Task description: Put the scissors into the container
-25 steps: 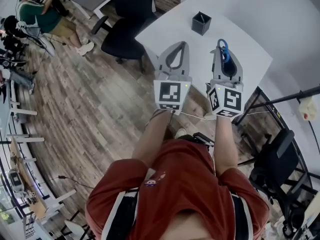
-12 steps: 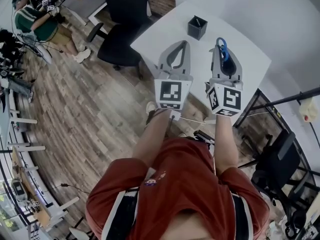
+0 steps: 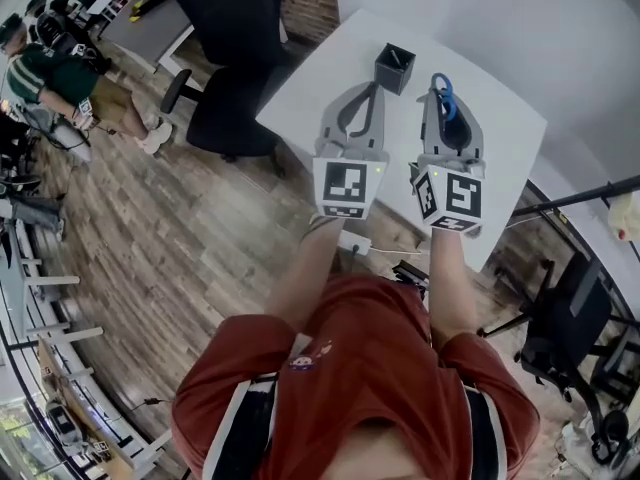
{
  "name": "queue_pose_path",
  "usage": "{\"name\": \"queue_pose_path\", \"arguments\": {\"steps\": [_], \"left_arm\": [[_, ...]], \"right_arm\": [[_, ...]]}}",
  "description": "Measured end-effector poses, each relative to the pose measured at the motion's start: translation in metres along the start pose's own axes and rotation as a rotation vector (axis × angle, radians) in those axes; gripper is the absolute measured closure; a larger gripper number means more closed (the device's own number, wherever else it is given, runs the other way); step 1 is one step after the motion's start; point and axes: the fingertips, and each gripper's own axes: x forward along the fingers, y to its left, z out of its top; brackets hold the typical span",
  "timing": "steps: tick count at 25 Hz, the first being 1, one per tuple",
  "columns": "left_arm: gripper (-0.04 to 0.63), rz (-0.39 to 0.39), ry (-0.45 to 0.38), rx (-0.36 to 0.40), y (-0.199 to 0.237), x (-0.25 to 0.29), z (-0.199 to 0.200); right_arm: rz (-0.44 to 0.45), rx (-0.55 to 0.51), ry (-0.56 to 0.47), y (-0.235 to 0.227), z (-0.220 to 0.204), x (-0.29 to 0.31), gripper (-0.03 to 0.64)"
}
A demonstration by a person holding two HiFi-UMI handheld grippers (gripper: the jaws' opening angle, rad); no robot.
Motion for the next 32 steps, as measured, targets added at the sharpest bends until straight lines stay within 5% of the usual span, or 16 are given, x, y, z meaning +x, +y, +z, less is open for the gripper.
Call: {"name": "queue_pose_path", "arguments": {"steps": [22, 32], "left_arm": [[0.583, -0.221, 0.027, -0.084, 0.098, 0.121, -0.069], [0.583, -0.311, 0.046, -0.111, 0.103, 0.16, -0.105]], "right_arm": [[-0.225, -0.024, 0.112, 0.002, -0.067, 0.144, 0.558], [-0.306, -0.016, 0.162, -0.006, -0.106, 0.168, 0.558]]}}
